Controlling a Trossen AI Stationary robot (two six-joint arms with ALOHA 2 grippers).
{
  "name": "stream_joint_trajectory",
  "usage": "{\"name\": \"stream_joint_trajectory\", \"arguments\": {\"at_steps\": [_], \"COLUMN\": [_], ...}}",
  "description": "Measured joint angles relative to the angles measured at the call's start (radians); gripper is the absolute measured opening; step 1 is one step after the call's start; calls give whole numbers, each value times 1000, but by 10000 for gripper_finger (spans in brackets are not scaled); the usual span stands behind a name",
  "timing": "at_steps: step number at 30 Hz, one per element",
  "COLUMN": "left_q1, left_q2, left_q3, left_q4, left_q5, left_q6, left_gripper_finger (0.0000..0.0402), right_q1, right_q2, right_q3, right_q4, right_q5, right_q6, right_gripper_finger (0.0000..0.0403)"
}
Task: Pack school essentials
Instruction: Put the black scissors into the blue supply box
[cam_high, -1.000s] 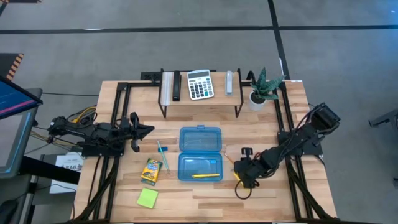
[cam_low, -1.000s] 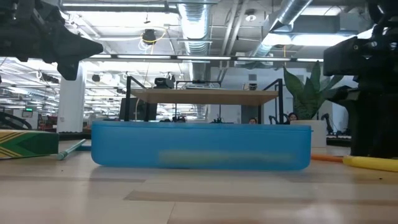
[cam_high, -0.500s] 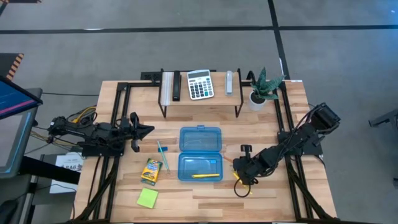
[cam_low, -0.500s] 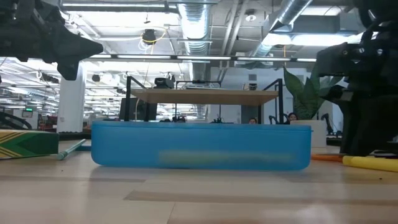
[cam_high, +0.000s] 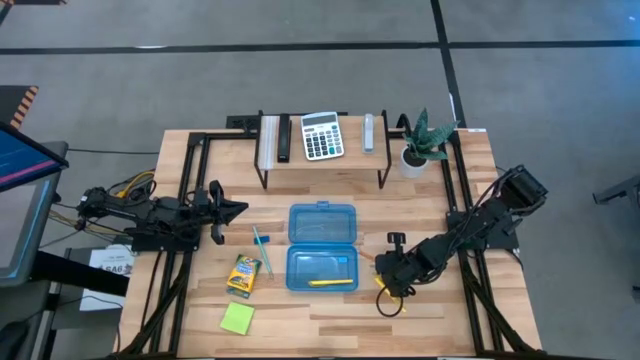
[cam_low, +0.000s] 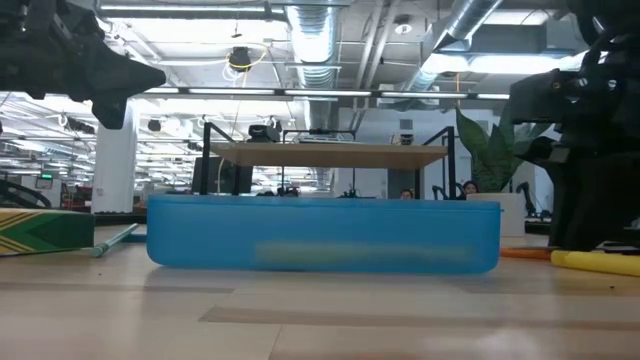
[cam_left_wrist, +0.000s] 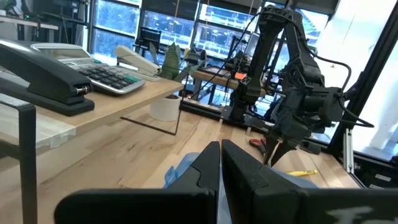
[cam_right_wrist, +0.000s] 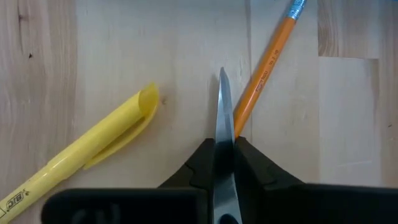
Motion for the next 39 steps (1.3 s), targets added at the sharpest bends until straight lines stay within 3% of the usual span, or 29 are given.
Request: {"name": "stream_joint_trajectory", "arguments": {"at_steps": [10, 18, 39], "left_q1": [0, 0, 0], "left_q2": [0, 0, 0], "left_q3": [0, 0, 0], "left_q4": [0, 0, 0], "left_q5": [0, 0, 0], "left_q6": [0, 0, 0], "left_gripper_finger": [4, 4, 4], "right_q1": [-6, -20, -53], "right_q2": [3, 3, 1], "right_q3": [70, 76, 77], "right_q4": [-105, -106, -107], "right_q5": [-14, -14, -38], "right_q6": [3, -9, -23], "right_gripper_finger": [50, 6, 2]}}
